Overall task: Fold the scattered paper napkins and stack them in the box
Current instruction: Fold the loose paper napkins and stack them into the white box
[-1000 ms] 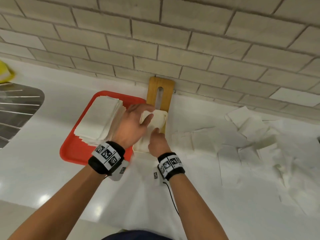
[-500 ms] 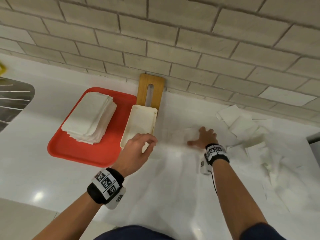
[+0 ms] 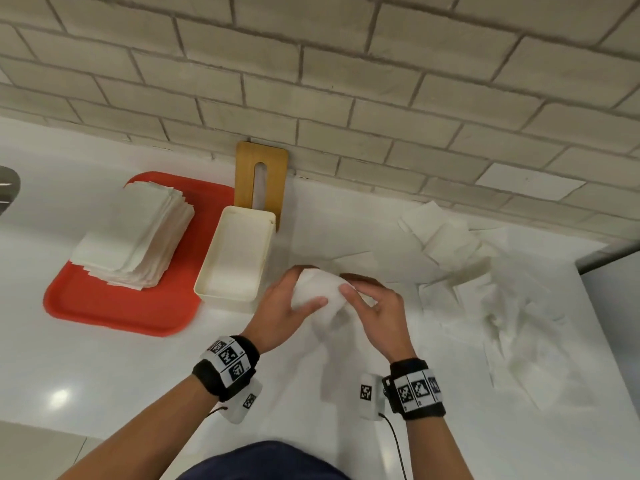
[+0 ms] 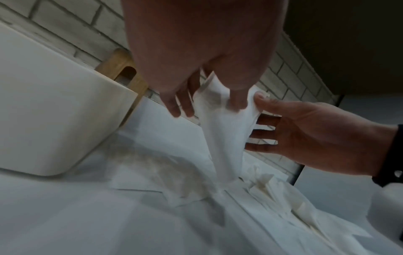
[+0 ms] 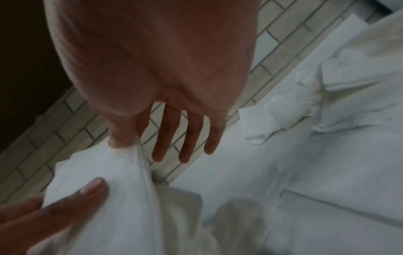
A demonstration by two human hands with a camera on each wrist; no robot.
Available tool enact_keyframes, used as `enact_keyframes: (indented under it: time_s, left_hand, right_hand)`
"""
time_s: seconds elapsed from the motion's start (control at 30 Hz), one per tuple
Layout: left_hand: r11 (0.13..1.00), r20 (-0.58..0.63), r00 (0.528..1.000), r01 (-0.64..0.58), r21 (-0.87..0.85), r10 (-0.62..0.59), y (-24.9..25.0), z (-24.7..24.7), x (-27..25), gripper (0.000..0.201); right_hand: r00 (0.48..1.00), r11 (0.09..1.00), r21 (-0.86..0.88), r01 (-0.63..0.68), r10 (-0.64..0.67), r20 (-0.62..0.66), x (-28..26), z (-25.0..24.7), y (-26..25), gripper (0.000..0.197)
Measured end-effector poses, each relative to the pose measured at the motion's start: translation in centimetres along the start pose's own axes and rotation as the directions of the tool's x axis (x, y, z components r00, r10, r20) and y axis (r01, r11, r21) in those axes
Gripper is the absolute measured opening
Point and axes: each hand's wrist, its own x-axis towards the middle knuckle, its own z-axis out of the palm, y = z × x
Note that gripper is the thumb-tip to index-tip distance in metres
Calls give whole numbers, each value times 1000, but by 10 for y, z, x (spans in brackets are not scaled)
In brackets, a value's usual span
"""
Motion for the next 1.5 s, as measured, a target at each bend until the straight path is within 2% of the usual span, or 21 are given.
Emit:
enact_keyframes:
  time_s: [0.13, 0.2, 0.27, 0.3, 0.33, 0.37, 0.4, 0.43, 0.5, 0.6, 0.67, 0.73, 0.83, 0.9, 0.93, 1.0, 1.07, 1.13, 1.23, 1.4, 1.5]
  left_hand:
    - [984, -122, 977, -179, -22, 175, 18, 7, 5, 22]
    - [989, -131, 986, -118, -93, 106, 26, 5, 7, 26]
    - [989, -164, 986, -31, -147, 6, 31, 0, 9, 34]
    - [985, -193, 981, -15, -169, -18, 32, -2, 10, 34]
    - [981, -220, 975, -7, -196, -37, 32, -4, 9, 32]
    - [974, -241, 969, -1, -225, -55, 32, -6, 9, 30]
    - [969, -252, 965, 5, -249, -70, 33, -8, 7, 30]
    - [965, -263, 962, 5, -261, -76, 32, -10, 7, 32]
    - [967, -277, 959, -9, -254, -64, 27, -11, 6, 37]
    - [968, -272, 959, 12, -252, -83, 24, -10, 3, 35]
    - [964, -245, 963, 47, -262, -113, 25, -11, 1, 29]
    - [957, -220, 965, 75, -279, -140, 26, -10, -1, 27]
    - [934, -171, 966, 130, -333, -196, 29, -10, -5, 33]
    - [913, -122, 968, 161, -374, -221, 33, -9, -6, 39]
    - [895, -90, 967, 182, -407, -238, 35, -7, -6, 40]
    - [848, -40, 963, 216, -484, -267, 38, -4, -7, 39]
    - [815, -17, 958, 234, -531, -286, 43, -5, -8, 39]
    - [782, -13, 954, 238, -576, -299, 49, -9, -8, 39]
    - [739, -27, 948, 229, -633, -317, 55, -16, -7, 41]
    - [735, -94, 946, 176, -655, -310, 50, -28, -6, 51]
    - [794, -110, 964, 134, -593, -244, 45, -35, -5, 50]
  right_hand:
    - [999, 997, 67, 49, -49, -5, -2, -12, -9, 17]
    - [1000, 999, 32, -21, 21, -15, 9, -27, 5, 25]
    - [972, 941, -253, -224, 198, -123, 26, -48, 37, 44]
    - [921, 811, -438, -389, 332, -203, 31, -57, 55, 62]
    - [826, 619, -553, -558, 480, -296, 32, -61, 70, 81]
    - [730, 454, -597, -661, 575, -371, 31, -60, 83, 95]
    - [681, 383, -605, -698, 616, -396, 28, -57, 91, 104]
    - [677, 403, -585, -704, 630, -380, 25, -53, 98, 107]
    - [702, 516, -504, -693, 642, -309, 21, -46, 109, 104]
    - [751, 592, -474, -651, 591, -294, 17, -44, 114, 69]
    - [813, 667, -467, -580, 512, -277, 11, -43, 105, 55]
    - [895, 815, -374, -443, 379, -234, 4, -46, 81, 46]
    - [978, 988, -32, -148, 141, -155, -15, -43, 11, 40]
    - [991, 966, 256, -32, 63, -115, -27, -31, -38, 33]
    - [994, 946, 325, -2, 39, -107, -29, -22, -52, 31]
    - [992, 956, 295, 11, 26, -124, -28, 0, -59, 25]
    - [985, 988, 152, -38, 63, -162, -23, 23, -50, 15]
    - [981, 999, 20, -49, 52, -187, -19, 42, -36, 21]
    - [979, 998, -50, 25, -35, -201, -18, 60, -33, 27]
    - [986, 988, -135, 74, -92, -137, -12, 77, -39, 36]
    - [978, 969, -212, 129, -161, -137, -8, 87, -38, 40]
